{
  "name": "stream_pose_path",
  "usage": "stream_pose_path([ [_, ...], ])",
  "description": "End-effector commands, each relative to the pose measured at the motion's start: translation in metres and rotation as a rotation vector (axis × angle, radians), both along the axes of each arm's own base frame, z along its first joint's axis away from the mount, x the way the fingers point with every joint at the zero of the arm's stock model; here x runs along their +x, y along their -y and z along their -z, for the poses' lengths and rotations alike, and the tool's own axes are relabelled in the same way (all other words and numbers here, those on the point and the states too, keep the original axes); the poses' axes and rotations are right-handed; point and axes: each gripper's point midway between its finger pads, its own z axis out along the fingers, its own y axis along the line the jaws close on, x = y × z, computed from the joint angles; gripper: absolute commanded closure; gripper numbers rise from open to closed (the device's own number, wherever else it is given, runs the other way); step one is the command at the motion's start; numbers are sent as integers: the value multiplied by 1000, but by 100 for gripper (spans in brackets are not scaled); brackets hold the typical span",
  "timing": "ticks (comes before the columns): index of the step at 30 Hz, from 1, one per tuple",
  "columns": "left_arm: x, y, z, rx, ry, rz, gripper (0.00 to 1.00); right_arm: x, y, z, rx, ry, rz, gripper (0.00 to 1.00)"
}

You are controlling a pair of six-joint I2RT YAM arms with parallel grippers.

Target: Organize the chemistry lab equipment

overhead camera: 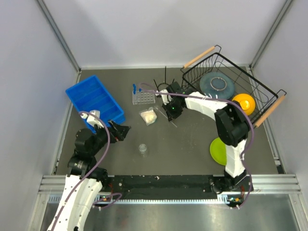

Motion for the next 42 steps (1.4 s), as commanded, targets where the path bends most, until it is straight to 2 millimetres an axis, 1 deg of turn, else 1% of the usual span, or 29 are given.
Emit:
stream_pose_path([
  [1,-9,37,-18,-298,19,152,4,-12,-22,-76,203,92,-12,100],
  [2,-8,40,-27,-338,48,171,4,-23,-22,-75,228,58,-14,100],
  [3,-9,44,-34,-403,49,185,6,-27,-23,-79,251,53,-15,100],
  [4,-8,46,-31,-432,36,189,6,-30,-26,-87,283,57,-20,100],
  [5,-7,48,-29,-458,22,196,6,-41,-29,-95,330,36,-32,100],
  [6,-7,49,-40,-502,48,205,7,-45,-31,-101,356,36,-47,100],
  [7,-5,50,-39,-519,45,202,7,-48,-33,-108,389,27,-36,100],
  [8,-3,51,-42,-543,39,198,7,-57,-36,-120,435,12,-51,100],
  [10,-1,53,-52,-561,74,205,8,-64,-41,-132,489,5,-73,100],
  [11,2,56,-51,-571,59,201,7,-74,-43,-141,532,-22,-87,100],
  [12,3,58,-60,-577,81,209,7,-78,-44,-145,555,-32,-96,100],
  [13,7,61,-57,-578,63,207,8,-83,-46,-149,578,-51,-98,100],
  [15,8,70,-65,-585,71,217,10,-93,-48,-160,637,-67,-128,100],
  [16,13,74,-63,-581,59,212,11,-97,-50,-163,653,-81,-136,100],
  [17,9,84,-64,-572,54,239,11,-102,-52,-166,676,-95,-153,100],
  [18,14,85,-70,-573,67,215,11,-105,-51,-171,690,-96,-158,100],
  [19,18,91,-65,-562,45,212,12,-107,-52,-174,703,-103,-159,100],
  [20,15,101,-65,-547,40,235,14,-110,-53,-176,720,-111,-171,100],
  [21,19,103,-71,-544,48,222,15,-112,-53,-177,730,-116,-174,100],
  [23,22,115,-65,-516,22,232,16,-117,-53,-180,748,-135,-179,100],
  [24,25,118,-69,-513,25,232,21,-118,-54,-182,759,-134,-182,100],
  [25,30,121,-65,-500,12,219,23,-121,-54,-184,767,-140,-189,100],
  [26,31,125,-68,-492,15,224,24,-121,-54,-185,772,-141,-190,100],
  [27,33,127,-66,-487,8,221,28,-121,-54,-186,778,-142,-193,100],
  [29,38,131,-60,-471,-6,208,32,-124,-54,-189,788,-147,-202,100],
  [30,39,132,-62,-472,-7,208,37,-125,-54,-189,792,-149,-202,100],
  [31,40,135,-58,-469,-17,206,39,-125,-54,-189,795,-152,-203,100],
  [36,45,141,-60,-444,-17,200,49,-127,-56,-191,808,-166,-211,100],
  [42,45,148,-61,-435,-19,223,69,-127,-55,-191,808,-164,-209,100],
])
